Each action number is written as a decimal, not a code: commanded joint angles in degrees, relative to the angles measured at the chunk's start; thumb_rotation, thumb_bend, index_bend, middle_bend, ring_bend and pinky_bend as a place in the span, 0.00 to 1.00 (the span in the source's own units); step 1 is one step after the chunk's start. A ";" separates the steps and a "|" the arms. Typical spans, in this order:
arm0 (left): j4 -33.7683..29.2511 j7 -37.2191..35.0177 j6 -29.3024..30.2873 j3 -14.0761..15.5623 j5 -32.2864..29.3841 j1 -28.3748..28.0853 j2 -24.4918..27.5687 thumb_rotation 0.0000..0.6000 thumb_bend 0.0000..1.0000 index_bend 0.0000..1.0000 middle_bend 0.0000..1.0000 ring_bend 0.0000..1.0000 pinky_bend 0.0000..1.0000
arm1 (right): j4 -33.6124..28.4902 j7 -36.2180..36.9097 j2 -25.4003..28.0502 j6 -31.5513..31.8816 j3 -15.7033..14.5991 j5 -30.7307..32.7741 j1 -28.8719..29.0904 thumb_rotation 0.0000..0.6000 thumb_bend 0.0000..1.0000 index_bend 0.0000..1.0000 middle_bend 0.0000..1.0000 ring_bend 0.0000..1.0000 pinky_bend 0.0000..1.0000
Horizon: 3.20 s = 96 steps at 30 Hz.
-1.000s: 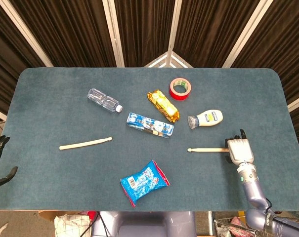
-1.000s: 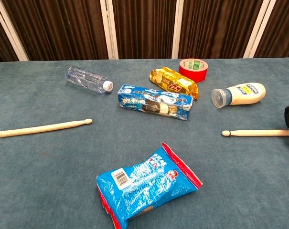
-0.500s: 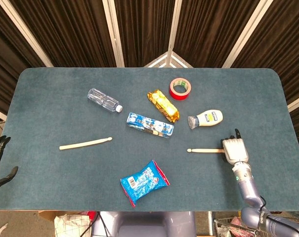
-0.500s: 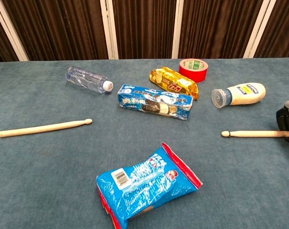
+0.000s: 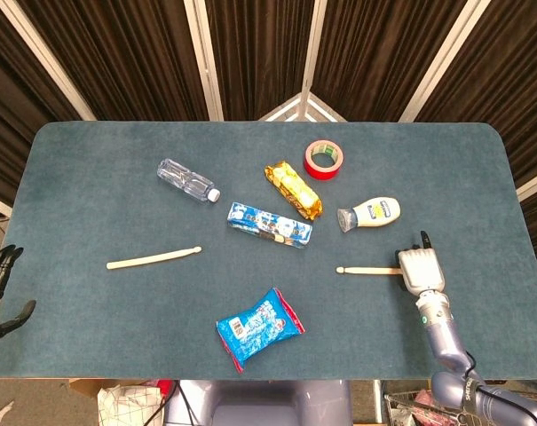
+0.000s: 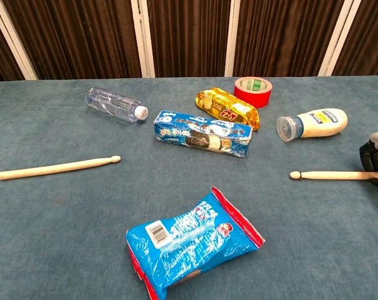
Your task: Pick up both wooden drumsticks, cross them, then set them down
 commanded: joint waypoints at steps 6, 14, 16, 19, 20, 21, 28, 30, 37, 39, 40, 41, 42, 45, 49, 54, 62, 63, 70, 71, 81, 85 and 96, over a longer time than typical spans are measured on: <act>0.10 -0.11 0.28 0.04 0.25 0.09 -0.01 1.00 0.37 0.12 0.09 0.00 0.00 | -0.15 2.20 0.60 -0.27 -0.70 -1.87 0.01 1.00 0.43 0.66 0.56 0.37 0.00; 0.10 -0.13 0.18 0.08 0.26 0.08 -0.02 1.00 0.37 0.12 0.09 0.00 0.00 | 0.04 11.31 1.96 1.65 -1.82 -9.81 0.11 1.00 0.43 0.69 0.60 0.41 0.00; 0.12 -0.18 0.21 0.04 0.22 0.09 -0.01 1.00 0.37 0.12 0.09 0.00 0.00 | 0.51 13.54 2.22 2.31 -2.10 -11.87 0.25 1.00 0.43 0.70 0.61 0.41 0.00; 0.18 -0.23 0.25 -0.05 0.15 0.08 -0.02 1.00 0.37 0.12 0.09 0.00 0.00 | 1.01 17.17 2.73 3.45 -2.38 -14.55 0.33 1.00 0.43 0.70 0.61 0.41 0.00; 0.24 -0.30 0.26 -0.06 0.17 0.07 -0.02 1.00 0.37 0.12 0.09 0.00 0.00 | 1.06 18.81 2.98 4.00 -2.35 -15.42 0.31 1.00 0.43 0.70 0.61 0.41 0.00; 0.31 -0.38 0.26 -0.07 0.19 0.05 -0.04 1.00 0.37 0.12 0.09 0.00 0.00 | 1.01 20.62 3.27 4.52 -2.33 -16.22 0.25 1.00 0.43 0.70 0.61 0.41 0.00; 0.95 -0.96 0.14 -0.22 0.45 -0.22 -0.18 1.00 0.37 0.12 0.10 0.00 0.00 | -0.06 29.45 6.02 7.61 -1.65 -20.09 0.23 1.00 0.43 0.70 0.61 0.41 0.00; 1.26 -1.12 0.11 -0.31 0.61 -0.39 -0.33 1.00 0.37 0.12 0.11 0.00 0.00 | -1.11 32.89 7.19 8.64 -1.24 -21.18 0.29 1.00 0.43 0.70 0.61 0.41 0.00; 2.48 0.06 -2.42 -1.95 -1.23 -2.44 -1.14 1.00 0.37 0.16 0.20 0.00 0.00 | -6.04 41.85 12.24 11.70 1.24 -24.17 1.43 1.00 0.43 0.70 0.61 0.41 0.00; 2.11 1.46 -4.58 -2.86 -2.96 -3.73 -0.87 1.00 0.37 0.18 0.22 0.00 0.00 | -8.32 42.73 14.02 12.24 2.28 -24.61 2.02 1.00 0.43 0.70 0.61 0.41 0.00; 1.72 2.51 -6.08 -3.43 -4.20 -4.56 -0.56 1.00 0.37 0.19 0.23 0.00 0.00 | -9.60 42.92 14.93 12.20 2.73 -24.67 2.34 1.00 0.43 0.70 0.61 0.41 0.00; 1.26 3.63 -7.68 -4.01 -5.57 -5.45 -0.23 1.00 0.37 0.20 0.23 0.00 0.00 | -10.95 42.89 15.85 12.15 3.30 -24.74 2.77 1.00 0.43 0.70 0.61 0.41 0.00; 0.89 4.44 -8.68 -4.40 -6.58 -5.98 -0.04 1.00 0.37 0.20 0.23 0.00 0.00 | -11.80 42.67 16.42 12.07 3.69 -24.75 3.08 1.00 0.43 0.71 0.61 0.41 0.00; -0.31 8.87 -13.59 -6.07 -12.13 -8.49 0.62 1.00 0.37 0.20 0.23 0.00 0.00 | -14.91 40.92 18.37 11.31 5.05 -24.52 4.36 1.00 0.43 0.71 0.61 0.41 0.00; -2.91 15.85 -18.87 -8.68 -21.28 -12.13 0.84 1.00 0.37 0.23 0.27 0.00 0.00 | -19.52 37.91 20.46 10.07 6.68 -23.24 5.71 1.00 0.43 0.71 0.61 0.41 0.00; -4.36 23.45 -23.54 -10.40 -30.82 -17.03 -0.58 1.00 0.37 0.24 0.30 0.00 0.00 | -23.09 34.03 21.55 8.13 7.87 -21.02 7.15 1.00 0.43 0.71 0.61 0.41 0.00; 0.87 33.13 -26.43 -10.70 -41.61 -25.01 -9.40 1.00 0.37 0.28 0.35 0.00 0.00 | -25.24 30.46 22.13 6.90 8.53 -18.22 8.03 1.00 0.43 0.71 0.61 0.41 0.00; 1.70 33.66 -26.59 -10.66 -42.44 -25.77 -10.53 1.00 0.37 0.28 0.36 0.01 0.00 | -25.36 30.24 22.15 6.91 8.54 -18.07 8.07 1.00 0.43 0.71 0.61 0.41 0.00; 6.39 36.17 -27.42 -10.05 -46.56 -29.77 -17.12 1.00 0.37 0.33 0.42 0.02 0.00 | -25.62 28.70 22.08 7.20 8.69 -17.01 8.22 1.00 0.44 0.71 0.61 0.41 0.00; 6.68 36.50 -27.38 -9.85 -46.80 -30.08 -17.68 1.00 0.37 0.34 0.43 0.02 0.00 | -25.64 28.60 22.07 7.23 8.71 -16.85 8.21 1.00 0.44 0.71 0.61 0.41 0.00; 13.00 37.82 -26.30 -7.47 -48.16 -31.76 -23.51 1.00 0.37 0.39 0.44 0.04 0.00 | -25.13 28.25 22.26 7.59 8.28 -15.90 7.73 1.00 0.44 0.71 0.61 0.41 0.00; 15.22 37.16 -26.54 -6.44 -46.75 -32.05 -24.86 1.00 0.38 0.42 0.44 0.04 0.00 | -24.70 28.35 22.19 7.68 8.19 -15.71 7.66 1.00 0.44 0.71 0.61 0.41 0.00; 16.76 34.01 -26.79 -4.99 -43.07 -32.04 -26.62 1.00 0.39 0.47 0.48 0.07 0.00 | -24.86 27.63 22.29 8.04 8.13 -14.80 7.42 1.00 0.44 0.72 0.61 0.42 0.00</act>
